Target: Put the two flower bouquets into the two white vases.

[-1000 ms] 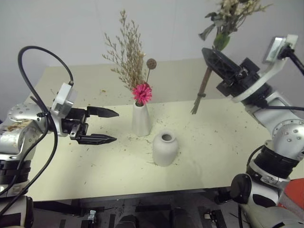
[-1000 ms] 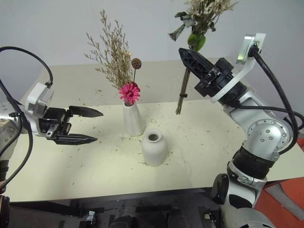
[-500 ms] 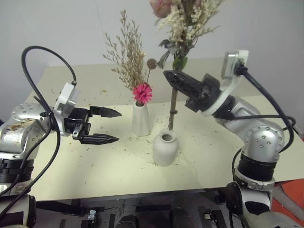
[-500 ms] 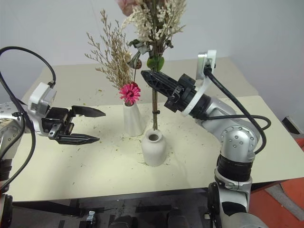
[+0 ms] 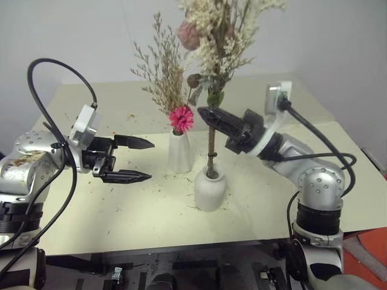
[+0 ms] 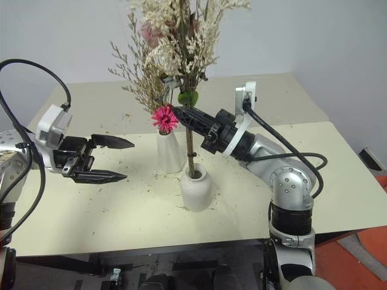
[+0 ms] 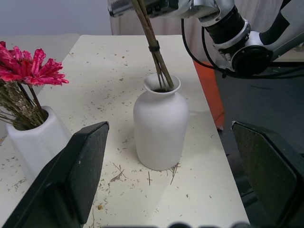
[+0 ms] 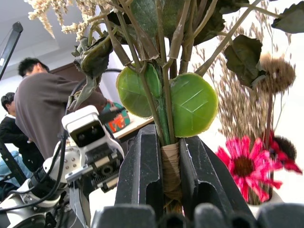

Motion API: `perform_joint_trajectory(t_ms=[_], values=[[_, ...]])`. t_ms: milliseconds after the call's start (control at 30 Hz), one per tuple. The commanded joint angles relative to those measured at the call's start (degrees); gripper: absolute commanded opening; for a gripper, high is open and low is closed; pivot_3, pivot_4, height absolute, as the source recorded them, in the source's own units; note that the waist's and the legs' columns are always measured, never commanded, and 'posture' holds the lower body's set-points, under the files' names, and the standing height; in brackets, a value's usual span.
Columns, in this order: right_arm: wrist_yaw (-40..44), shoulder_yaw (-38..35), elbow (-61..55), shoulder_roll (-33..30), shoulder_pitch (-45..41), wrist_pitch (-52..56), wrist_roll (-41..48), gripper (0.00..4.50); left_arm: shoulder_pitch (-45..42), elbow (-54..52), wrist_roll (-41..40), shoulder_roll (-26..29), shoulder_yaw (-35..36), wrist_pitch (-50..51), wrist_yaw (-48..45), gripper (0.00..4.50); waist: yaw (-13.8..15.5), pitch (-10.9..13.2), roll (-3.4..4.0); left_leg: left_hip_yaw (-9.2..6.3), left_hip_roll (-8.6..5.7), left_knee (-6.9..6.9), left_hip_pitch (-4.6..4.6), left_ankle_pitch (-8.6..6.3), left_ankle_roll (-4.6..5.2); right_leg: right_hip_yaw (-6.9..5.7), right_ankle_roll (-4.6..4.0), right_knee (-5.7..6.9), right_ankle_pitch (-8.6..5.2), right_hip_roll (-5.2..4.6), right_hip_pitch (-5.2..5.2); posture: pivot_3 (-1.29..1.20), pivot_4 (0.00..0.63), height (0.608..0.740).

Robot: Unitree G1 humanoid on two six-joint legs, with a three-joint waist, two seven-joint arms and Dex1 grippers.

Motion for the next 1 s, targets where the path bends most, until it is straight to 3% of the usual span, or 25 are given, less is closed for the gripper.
perform_joint_trajectory(t_ms=[33, 933, 1000], values=[[1.60, 0.14, -0.16, -0.40, 0.09, -2.35, -0.15, 0.23, -0.26, -0.73, -0.35, 0.84, 1.22, -0.01, 0.20, 4.50, -0.01, 0.00, 0.00, 0.00, 0.00, 0.00, 0.00, 0.00, 0.00, 0.00, 0.00, 0.00, 0.00, 0.00, 0.00, 0.00, 0.150, 0.740], [7.76, 5.03, 2.47, -0.93, 7.33, -7.14, -7.28, 0.23, -0.01, -0.59, -0.32, 1.73, 1.29, 0.12, 0.12, 4.50, -0.01, 0.00, 0.00, 0.00, 0.01, 0.00, 0.00, 0.00, 0.00, 0.00, 0.00, 0.00, 0.00, 0.02, 0.00, 0.00, 0.150, 0.740], [7.84, 5.14, 2.21, -0.86, 7.71, -7.29, -7.26, 0.95, 0.09, -0.73, -0.37, 1.73, 1.28, 0.17, 0.13, 4.50, 0.01, 0.00, 0.00, 0.00, 0.01, 0.00, 0.00, 0.00, 0.00, 0.00, 0.00, 0.00, 0.00, 0.03, 0.00, 0.00, 0.150, 0.740]])
